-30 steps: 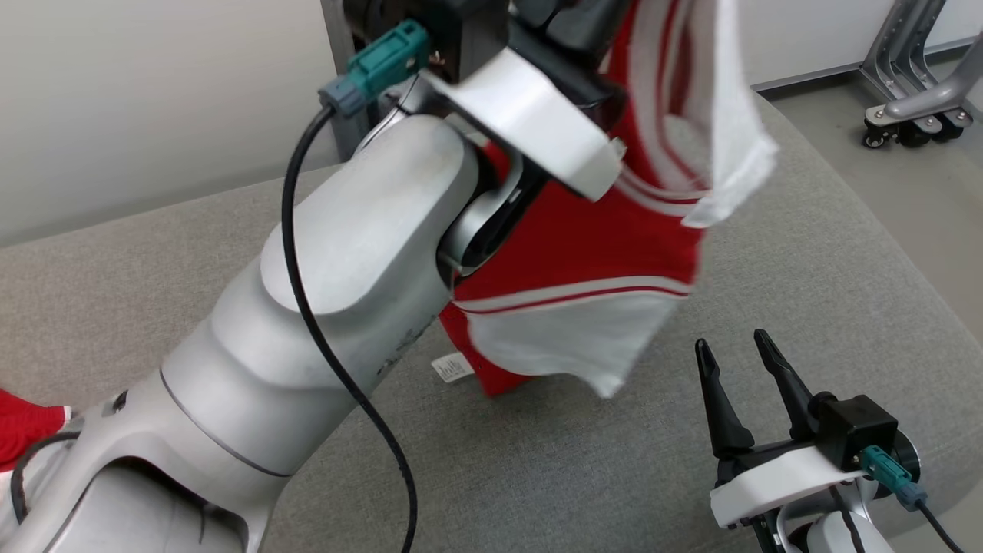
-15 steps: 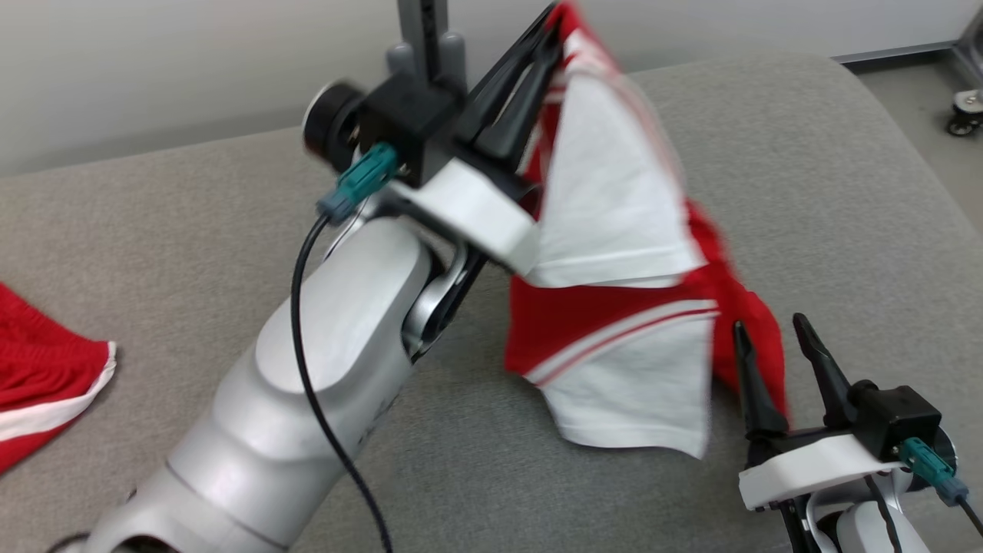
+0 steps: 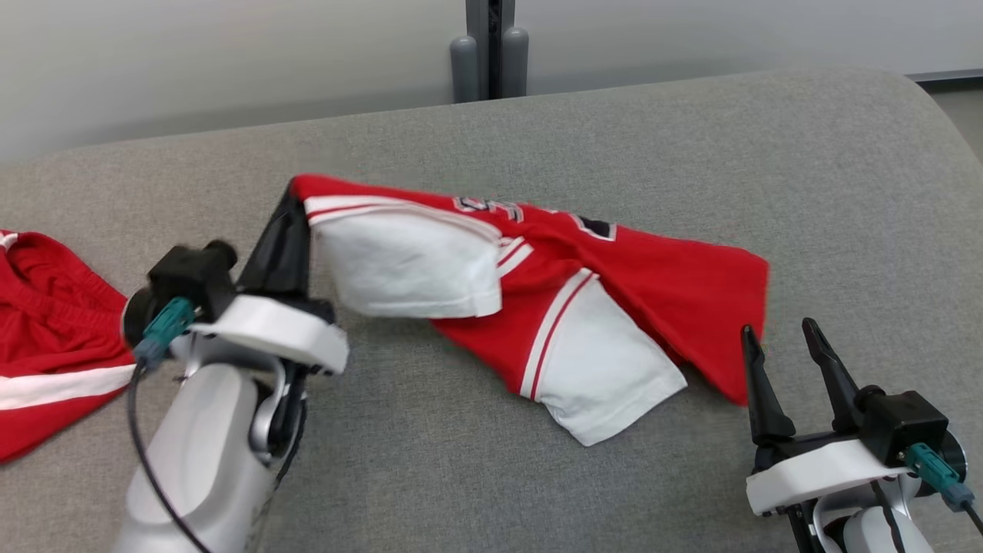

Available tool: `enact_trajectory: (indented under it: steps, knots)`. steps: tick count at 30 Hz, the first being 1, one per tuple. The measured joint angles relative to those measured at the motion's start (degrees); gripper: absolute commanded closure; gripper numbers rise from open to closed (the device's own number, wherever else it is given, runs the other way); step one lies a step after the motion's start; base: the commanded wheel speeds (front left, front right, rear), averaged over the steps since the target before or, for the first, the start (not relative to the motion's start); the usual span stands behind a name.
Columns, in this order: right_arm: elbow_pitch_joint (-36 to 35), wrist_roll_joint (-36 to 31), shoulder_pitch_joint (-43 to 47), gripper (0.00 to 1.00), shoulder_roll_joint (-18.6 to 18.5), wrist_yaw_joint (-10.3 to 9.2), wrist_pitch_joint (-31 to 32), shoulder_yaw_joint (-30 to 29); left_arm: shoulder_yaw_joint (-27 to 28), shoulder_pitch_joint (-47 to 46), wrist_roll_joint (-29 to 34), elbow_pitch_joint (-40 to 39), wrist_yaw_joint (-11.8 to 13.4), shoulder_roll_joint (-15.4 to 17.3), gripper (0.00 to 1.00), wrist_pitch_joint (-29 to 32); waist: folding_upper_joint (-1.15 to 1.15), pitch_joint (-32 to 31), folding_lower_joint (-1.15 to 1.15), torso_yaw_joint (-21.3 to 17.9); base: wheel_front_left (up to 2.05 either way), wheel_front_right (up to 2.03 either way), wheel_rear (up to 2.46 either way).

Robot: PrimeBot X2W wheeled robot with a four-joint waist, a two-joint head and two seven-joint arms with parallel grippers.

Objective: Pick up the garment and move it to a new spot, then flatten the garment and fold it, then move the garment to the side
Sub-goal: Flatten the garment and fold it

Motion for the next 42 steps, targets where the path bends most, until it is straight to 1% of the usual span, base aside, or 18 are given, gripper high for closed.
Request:
enact_trajectory:
  steps: [5,7,10,11,12,14,17,21,24,27,30,35,38,42]
  knots:
    - [0.03,-0.22,0.32,0.00,0.00,0.00,0.00,0.11,6.65,3.09,2.57,0.70,-0.47,0.60,1.00,0.00,0.00,-0.42,0.00,0.29,0.00,0.00,0.00]
    - [0.09,-0.24,0.51,0.00,0.00,0.00,0.00,0.21,8.33,3.64,3.42,1.37,-0.96,0.48,1.00,-0.01,0.00,-0.47,0.00,0.38,0.00,0.00,0.00]
    - [0.24,-0.33,0.51,0.00,0.02,0.00,0.00,0.49,9.96,4.21,4.83,3.74,-0.89,-0.32,1.00,-0.01,0.00,-0.53,0.00,0.35,0.00,0.00,0.00]
    - [0.33,-0.33,0.51,0.00,0.02,0.00,0.00,0.59,10.59,4.21,5.10,4.48,-0.86,-0.38,0.84,0.00,0.00,-0.53,0.00,0.29,0.00,0.00,0.00]
    - [0.33,-0.33,0.51,0.00,0.02,0.00,0.00,0.59,10.59,4.21,5.10,4.48,-0.86,-0.38,0.58,0.00,0.00,-0.53,0.00,0.29,0.00,0.00,0.00]
    - [0.45,-0.33,0.50,0.00,0.02,0.00,0.00,0.70,11.79,4.21,5.82,5.87,-0.45,-0.54,0.00,-0.01,0.00,-0.51,0.00,0.12,0.00,0.00,0.00]
    - [0.67,-0.32,0.49,0.00,0.03,0.00,0.00,0.98,13.54,4.24,6.37,7.26,0.05,-0.99,0.00,0.00,0.00,-0.62,0.00,-0.14,0.00,0.00,0.00]
    - [1.08,-0.32,0.52,0.00,0.05,0.00,0.00,1.35,16.16,5.54,7.06,6.91,0.58,-1.40,0.00,-0.01,0.00,-1.16,0.00,-0.42,0.00,0.00,0.00]
    - [1.36,-0.21,0.99,0.00,0.09,0.00,0.00,1.74,18.00,7.47,7.48,4.10,0.47,-1.88,0.00,-0.01,0.00,-1.82,0.00,-0.57,0.00,0.00,0.00]
    - [1.52,-0.13,1.08,0.00,0.11,0.00,0.00,1.86,19.85,9.95,7.40,0.96,-0.15,-2.43,0.00,-0.01,0.00,-2.55,0.00,-0.55,0.00,0.00,0.00]
    - [1.54,-0.07,1.58,0.00,0.15,0.00,0.00,2.27,20.54,13.16,7.15,-3.28,-0.49,-3.36,0.00,-0.01,0.00,-3.56,0.00,-0.37,0.00,0.00,0.00]
    - [1.83,0.21,2.50,0.00,0.20,0.00,0.00,2.67,19.11,19.81,4.99,-8.15,-0.65,-3.99,0.00,-0.02,0.00,-5.65,0.00,0.12,0.00,0.00,0.00]
    - [2.32,0.22,3.79,0.00,0.20,0.00,0.00,3.00,15.84,23.43,1.61,-9.91,0.80,-4.05,0.00,-0.01,0.00,-7.08,0.00,0.54,0.00,0.00,0.00]
    - [2.79,0.29,4.70,0.00,-0.16,0.00,0.00,4.36,11.43,26.93,-0.97,-11.63,2.85,-4.10,0.00,-0.01,0.00,-8.60,0.00,1.38,0.00,0.00,0.00]
